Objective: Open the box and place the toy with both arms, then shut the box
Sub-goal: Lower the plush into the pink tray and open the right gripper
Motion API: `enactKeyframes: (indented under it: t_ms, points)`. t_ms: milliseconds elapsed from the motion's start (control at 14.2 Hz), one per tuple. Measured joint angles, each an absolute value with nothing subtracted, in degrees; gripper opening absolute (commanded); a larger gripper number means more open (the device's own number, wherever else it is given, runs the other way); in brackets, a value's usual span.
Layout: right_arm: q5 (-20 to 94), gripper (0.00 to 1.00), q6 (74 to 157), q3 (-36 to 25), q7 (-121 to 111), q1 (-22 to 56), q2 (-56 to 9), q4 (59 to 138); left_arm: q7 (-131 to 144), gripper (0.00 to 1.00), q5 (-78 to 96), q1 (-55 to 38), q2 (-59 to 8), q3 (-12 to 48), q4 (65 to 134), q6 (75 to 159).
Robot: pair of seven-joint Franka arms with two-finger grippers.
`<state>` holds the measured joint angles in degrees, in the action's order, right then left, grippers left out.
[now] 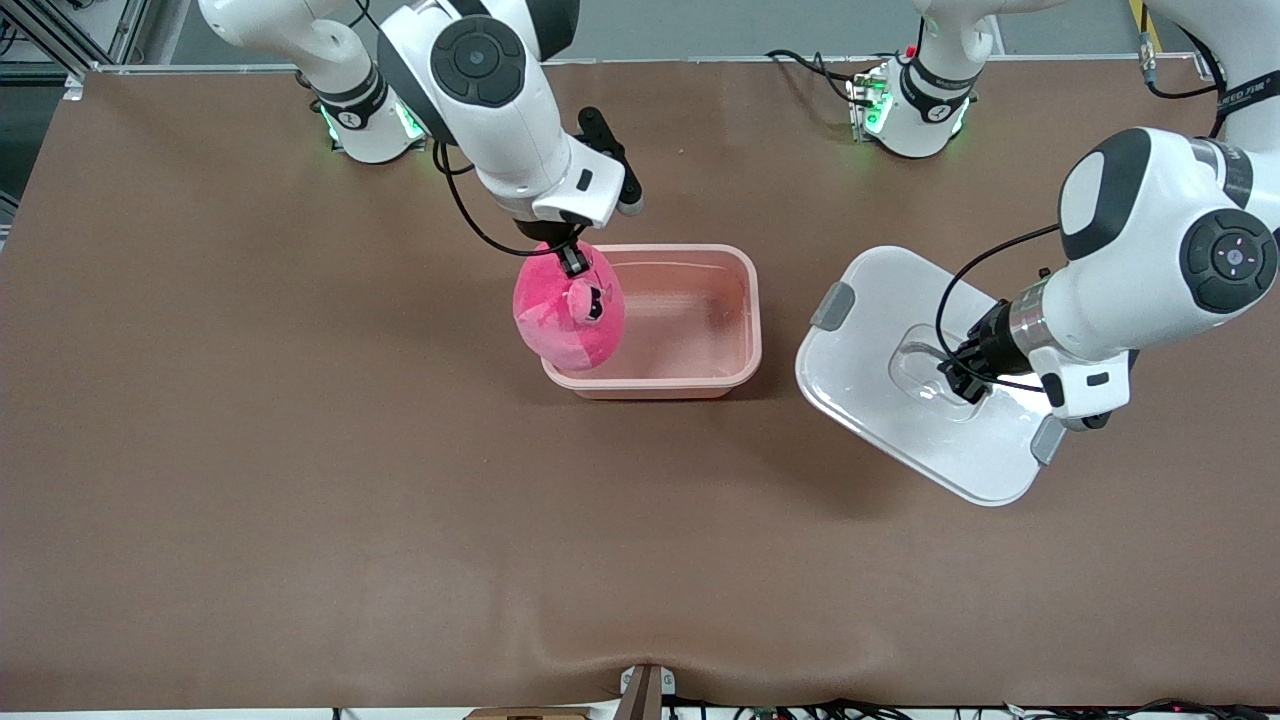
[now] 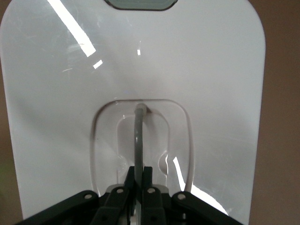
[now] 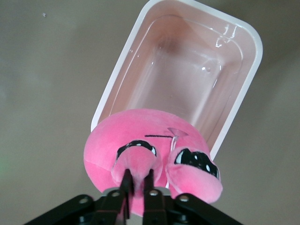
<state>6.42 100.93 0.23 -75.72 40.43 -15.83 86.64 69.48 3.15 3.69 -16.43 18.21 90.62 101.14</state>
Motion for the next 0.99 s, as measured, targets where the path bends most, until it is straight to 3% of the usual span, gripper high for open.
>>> enactKeyframes:
  t_ms: [493,985]
  points:
    - [6.41,1.00,100.64,-0.92,-74.01,39.27,-15.82,86.13,70.24,0.00,3.79,3.68,-15.91,19.81,90.27,100.02]
    - [10.08,1.00,96.81,-1.60,-67.41,25.90,-15.11,85.44,87.73,0.00,3.81,-0.63,-15.87,26.16,90.21,100.11]
